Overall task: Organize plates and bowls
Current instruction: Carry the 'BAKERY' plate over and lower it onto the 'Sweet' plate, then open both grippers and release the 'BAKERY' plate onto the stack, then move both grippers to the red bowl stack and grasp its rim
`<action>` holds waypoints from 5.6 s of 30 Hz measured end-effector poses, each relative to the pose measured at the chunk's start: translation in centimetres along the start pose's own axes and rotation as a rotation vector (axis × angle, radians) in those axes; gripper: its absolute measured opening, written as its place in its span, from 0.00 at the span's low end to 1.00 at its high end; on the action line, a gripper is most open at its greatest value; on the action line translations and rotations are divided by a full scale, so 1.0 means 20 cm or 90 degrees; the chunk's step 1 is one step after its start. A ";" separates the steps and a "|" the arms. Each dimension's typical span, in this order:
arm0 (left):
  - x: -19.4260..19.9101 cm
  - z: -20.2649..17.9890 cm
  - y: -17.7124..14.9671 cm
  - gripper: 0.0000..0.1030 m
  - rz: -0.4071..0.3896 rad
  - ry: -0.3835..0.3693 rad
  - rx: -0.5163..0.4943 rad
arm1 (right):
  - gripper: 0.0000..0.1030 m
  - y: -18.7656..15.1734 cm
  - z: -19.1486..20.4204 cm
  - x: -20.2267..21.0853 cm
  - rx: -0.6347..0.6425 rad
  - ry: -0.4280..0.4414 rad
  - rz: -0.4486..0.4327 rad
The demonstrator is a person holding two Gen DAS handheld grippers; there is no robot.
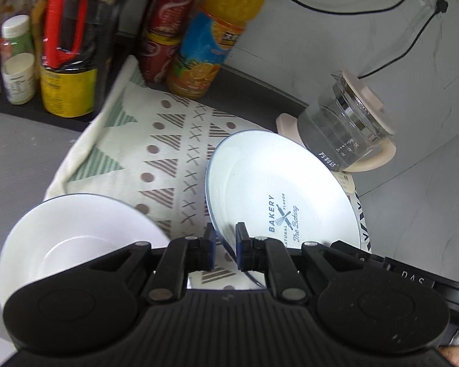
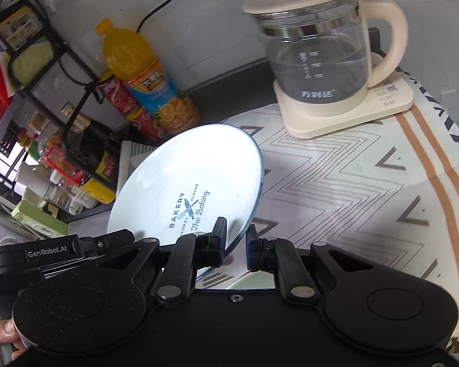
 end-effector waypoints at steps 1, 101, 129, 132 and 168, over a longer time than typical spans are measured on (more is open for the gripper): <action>0.02 0.02 -0.01 0.10 -0.003 0.002 0.000 | 0.12 -0.02 0.02 0.00 0.002 0.001 -0.001; 0.17 0.89 -0.32 0.36 -0.010 0.159 0.120 | 0.23 -0.63 0.64 -0.49 0.188 -0.116 0.155; 0.38 0.65 -0.24 0.84 0.006 0.198 0.034 | 1.00 -0.50 0.67 -0.09 0.146 -0.074 0.006; 0.42 0.62 -0.25 0.85 0.006 0.196 0.017 | 1.00 -0.50 0.66 -0.05 0.146 -0.069 0.001; 0.06 -0.16 -0.28 1.00 0.099 -0.007 -0.166 | 0.99 -0.59 0.03 0.46 -0.030 -0.186 -0.101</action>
Point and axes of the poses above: each gripper's, at about its wrist camera, not at the fingertips, and x roughly against the way its jaws point, z to its left, y to its top, the point moved 1 cm from there along -x, roughly the way its jaws point, and after that the axes turned 2 degrees about y, right-handed, at the moved point
